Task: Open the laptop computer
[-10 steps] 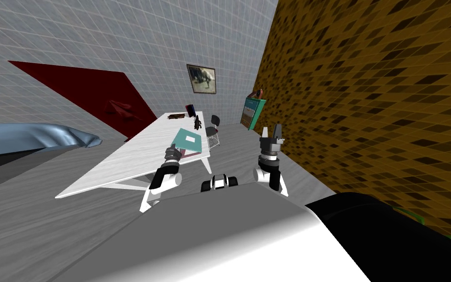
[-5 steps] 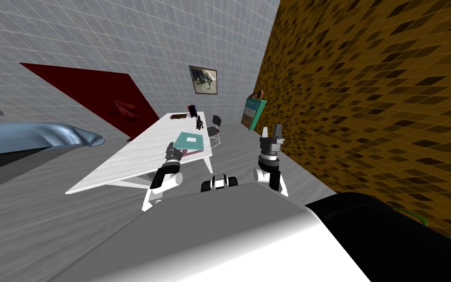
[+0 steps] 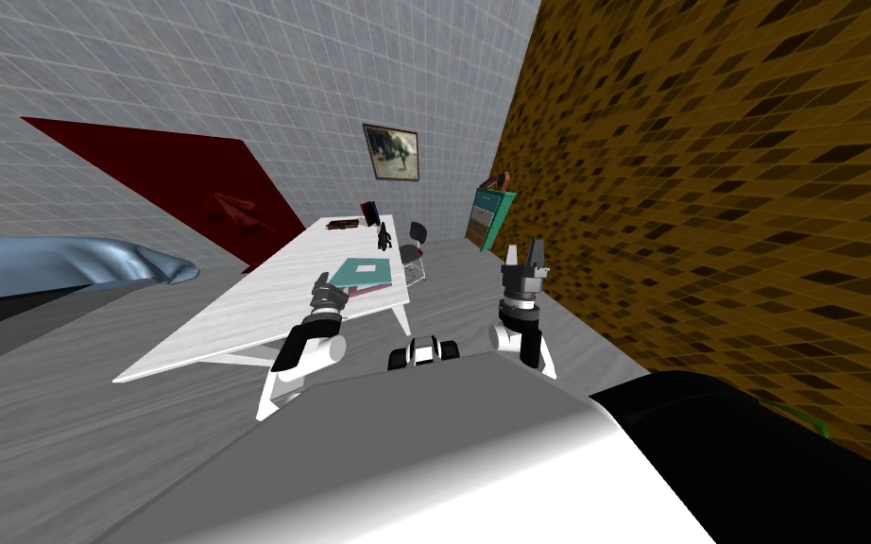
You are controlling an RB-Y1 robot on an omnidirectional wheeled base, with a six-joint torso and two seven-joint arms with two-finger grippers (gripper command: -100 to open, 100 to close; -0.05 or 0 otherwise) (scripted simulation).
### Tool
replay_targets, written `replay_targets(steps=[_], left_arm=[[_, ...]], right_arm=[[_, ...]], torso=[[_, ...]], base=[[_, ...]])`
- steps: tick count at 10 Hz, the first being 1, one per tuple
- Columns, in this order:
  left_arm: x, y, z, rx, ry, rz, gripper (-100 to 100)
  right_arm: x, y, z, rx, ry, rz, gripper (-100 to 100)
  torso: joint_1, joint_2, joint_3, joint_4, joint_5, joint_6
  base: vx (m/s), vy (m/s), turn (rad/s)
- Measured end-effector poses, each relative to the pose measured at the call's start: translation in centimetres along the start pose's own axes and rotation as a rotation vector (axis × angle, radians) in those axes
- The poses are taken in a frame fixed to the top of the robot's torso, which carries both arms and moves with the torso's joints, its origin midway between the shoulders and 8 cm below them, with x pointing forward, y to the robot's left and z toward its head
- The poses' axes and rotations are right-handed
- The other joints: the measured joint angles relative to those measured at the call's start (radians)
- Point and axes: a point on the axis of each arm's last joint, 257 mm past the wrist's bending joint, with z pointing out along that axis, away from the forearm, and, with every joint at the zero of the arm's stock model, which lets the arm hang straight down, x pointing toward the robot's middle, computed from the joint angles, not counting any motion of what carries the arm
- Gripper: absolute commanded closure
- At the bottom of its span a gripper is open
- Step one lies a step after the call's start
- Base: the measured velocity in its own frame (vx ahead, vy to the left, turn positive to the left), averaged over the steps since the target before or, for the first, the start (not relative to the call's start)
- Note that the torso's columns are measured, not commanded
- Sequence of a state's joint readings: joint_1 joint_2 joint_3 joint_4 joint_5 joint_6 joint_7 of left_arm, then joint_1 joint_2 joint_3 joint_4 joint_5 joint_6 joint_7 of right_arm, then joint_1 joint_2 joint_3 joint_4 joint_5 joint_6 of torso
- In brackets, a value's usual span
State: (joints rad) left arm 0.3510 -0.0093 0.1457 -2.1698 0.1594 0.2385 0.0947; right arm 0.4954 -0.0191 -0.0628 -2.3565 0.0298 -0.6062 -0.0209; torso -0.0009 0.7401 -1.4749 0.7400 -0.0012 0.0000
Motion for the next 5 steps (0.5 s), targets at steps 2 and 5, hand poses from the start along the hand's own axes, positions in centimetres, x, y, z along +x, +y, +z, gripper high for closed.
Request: replay_targets(steps=[2,5], left_arm=[[-0.18,-0.93,-0.54,-0.001,-0.002,0.0,-100],[-0.24,-1.14,-1.05,-0.011,-0.005,0.002,0]], right_arm=[[0.0,0.0,0.0,0.0,0.0,0.0,0],[0.0,0.0,0.0,0.0,0.0,0.0,0]], torso=[[0.0,0.0,0.0,0.0,0.0,0.0],[0.0,0.001,0.0,0.0,0.0,0.0]], base=[[0.026,0.001,-0.006],[0.004,0.001,0.0]])
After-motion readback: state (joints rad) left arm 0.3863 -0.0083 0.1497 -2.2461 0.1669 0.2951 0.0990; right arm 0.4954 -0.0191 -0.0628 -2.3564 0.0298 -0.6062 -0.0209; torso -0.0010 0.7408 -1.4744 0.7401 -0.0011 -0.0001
